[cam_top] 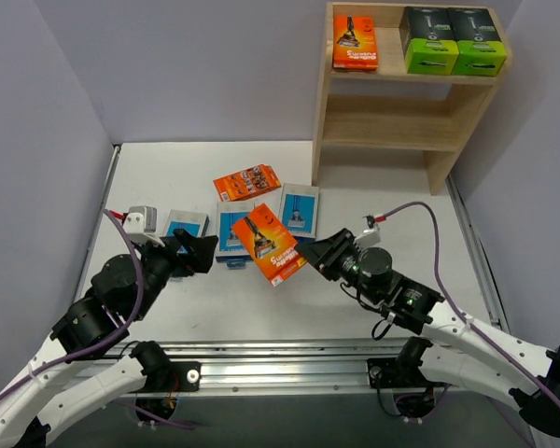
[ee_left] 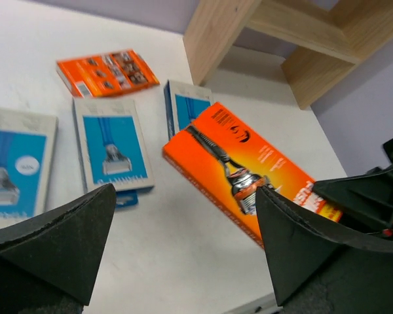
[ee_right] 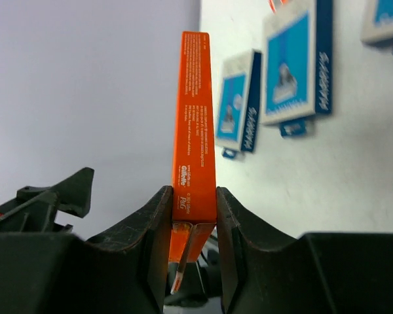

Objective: Place and organize the shaving razors onto the shelf
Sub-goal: Place the shaving razor onto shelf

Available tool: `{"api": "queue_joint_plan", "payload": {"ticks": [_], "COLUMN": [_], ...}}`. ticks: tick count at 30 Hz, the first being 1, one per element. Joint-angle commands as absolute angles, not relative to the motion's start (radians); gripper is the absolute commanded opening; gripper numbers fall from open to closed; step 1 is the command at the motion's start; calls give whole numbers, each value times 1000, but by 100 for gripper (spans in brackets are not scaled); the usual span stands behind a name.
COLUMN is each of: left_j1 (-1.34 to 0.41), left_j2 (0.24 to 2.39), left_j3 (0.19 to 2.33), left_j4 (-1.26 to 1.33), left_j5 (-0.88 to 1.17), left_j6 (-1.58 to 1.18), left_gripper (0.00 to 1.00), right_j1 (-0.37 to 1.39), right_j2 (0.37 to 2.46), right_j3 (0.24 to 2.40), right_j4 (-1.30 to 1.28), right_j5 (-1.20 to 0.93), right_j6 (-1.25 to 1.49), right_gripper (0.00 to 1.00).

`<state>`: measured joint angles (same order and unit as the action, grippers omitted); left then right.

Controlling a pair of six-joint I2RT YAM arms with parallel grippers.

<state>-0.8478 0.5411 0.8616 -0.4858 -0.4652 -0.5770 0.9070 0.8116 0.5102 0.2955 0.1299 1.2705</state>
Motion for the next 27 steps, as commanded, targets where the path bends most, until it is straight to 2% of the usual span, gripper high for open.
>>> {"api": "queue_joint_plan", "payload": {"ticks": [1, 7, 12, 15, 19, 26, 27], "left_j1": [-841, -842, -839, -839, -841, -839, -839], "left_j2": [612, 718, 764, 811, 851, 770, 746], "left_j3": [982, 1117, 1098, 1060, 1029, 881, 868], "left_j4": [-436, -341, -143, -88, -78, -18, 20], "left_j5": [-554, -632, -681, -628, -618, -588, -583], "left_j6": [-344, -40, 133, 211, 235, 230, 219], "left_gripper": [95, 94, 94, 94, 94, 97, 90], "right_j1": [851, 715, 621, 571, 519, 384, 346], "right_j2": [842, 962, 1040, 1083, 1141, 1203, 1207], "right_j3": [703, 994, 1250, 1354, 1465, 1591, 1595], "right_j4": [246, 132, 80, 77, 74, 67, 69], "right_j5": [106, 35, 9, -21, -37, -66, -71], "right_j6": [1146, 1019, 970, 962, 948, 949, 960], "right_gripper": [0, 0, 0, 0, 0, 0, 0]}}
